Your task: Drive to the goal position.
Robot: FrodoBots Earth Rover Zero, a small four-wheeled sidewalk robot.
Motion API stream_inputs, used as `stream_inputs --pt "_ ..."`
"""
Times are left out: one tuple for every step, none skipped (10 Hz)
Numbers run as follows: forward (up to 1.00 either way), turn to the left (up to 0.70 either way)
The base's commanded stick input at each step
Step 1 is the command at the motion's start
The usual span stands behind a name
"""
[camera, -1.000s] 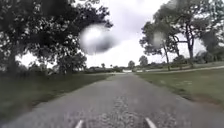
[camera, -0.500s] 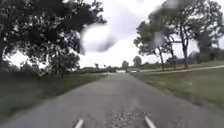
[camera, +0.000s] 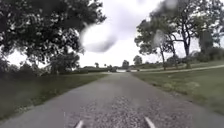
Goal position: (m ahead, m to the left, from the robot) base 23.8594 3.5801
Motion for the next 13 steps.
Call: stream_inputs --pt "0.7 0.0" --pt "0.7 0.0" --pt "0.7 -0.05" --pt "0.7 -0.22" --pt "0.7 -0.34" --pt "0.7 -0.34" --pt "0.7 0.0" --pt "0.7 0.0" --pt "0.7 0.0" --pt "0.7 0.0" --pt "0.7 0.0" --pt "0.7 0.0" --pt "0.7 0.0"
